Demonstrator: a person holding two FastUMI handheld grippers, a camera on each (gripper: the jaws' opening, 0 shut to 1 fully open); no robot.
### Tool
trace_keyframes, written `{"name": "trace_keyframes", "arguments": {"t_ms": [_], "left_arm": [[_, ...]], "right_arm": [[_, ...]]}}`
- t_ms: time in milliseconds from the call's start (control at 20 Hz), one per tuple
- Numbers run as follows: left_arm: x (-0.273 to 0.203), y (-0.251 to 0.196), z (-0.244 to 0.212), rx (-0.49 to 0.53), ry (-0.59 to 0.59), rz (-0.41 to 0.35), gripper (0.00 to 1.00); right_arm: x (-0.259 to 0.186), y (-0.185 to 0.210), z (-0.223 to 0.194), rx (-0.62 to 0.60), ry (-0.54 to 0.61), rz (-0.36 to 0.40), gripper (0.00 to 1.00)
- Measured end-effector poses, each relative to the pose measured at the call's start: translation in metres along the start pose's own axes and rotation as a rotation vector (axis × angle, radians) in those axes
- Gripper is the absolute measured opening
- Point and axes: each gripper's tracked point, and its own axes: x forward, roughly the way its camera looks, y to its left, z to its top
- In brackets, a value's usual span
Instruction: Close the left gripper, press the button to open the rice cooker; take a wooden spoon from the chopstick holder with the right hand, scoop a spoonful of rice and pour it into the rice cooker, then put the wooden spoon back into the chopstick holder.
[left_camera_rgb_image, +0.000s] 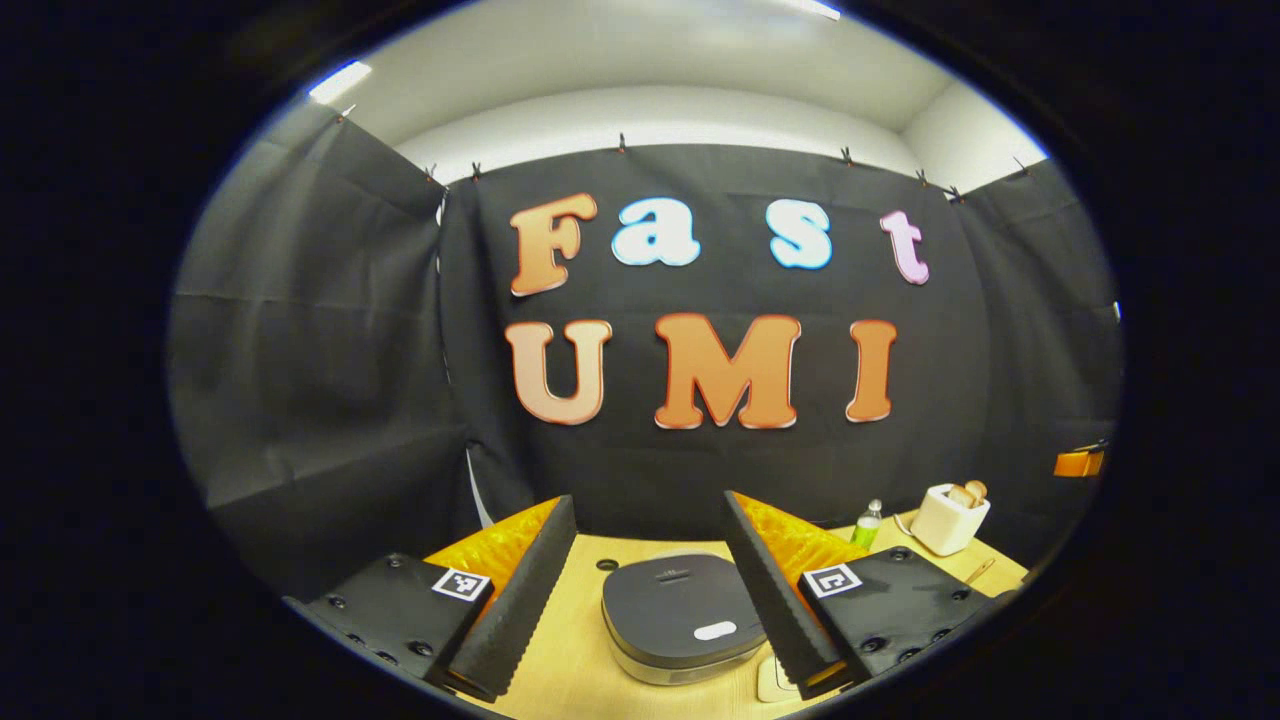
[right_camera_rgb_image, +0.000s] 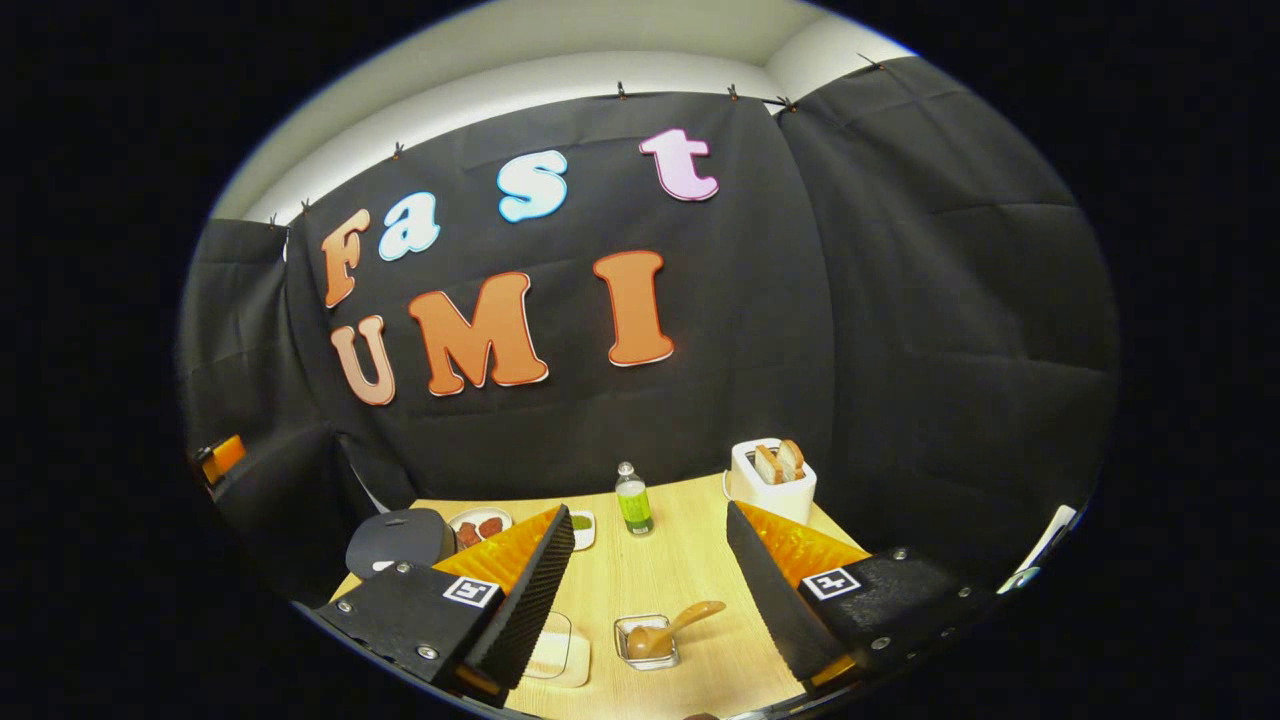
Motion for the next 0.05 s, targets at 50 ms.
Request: {"name": "trace_keyframes", "arguments": {"t_ms": [50], "left_arm": [[-0.0066, 0.0027, 0.01, -0.002, -0.017, 0.0, 0.94]], "right_arm": [[0.0006, 0.0028, 0.0056, -0.016, -0.018, 0.001, 0.94]]}}
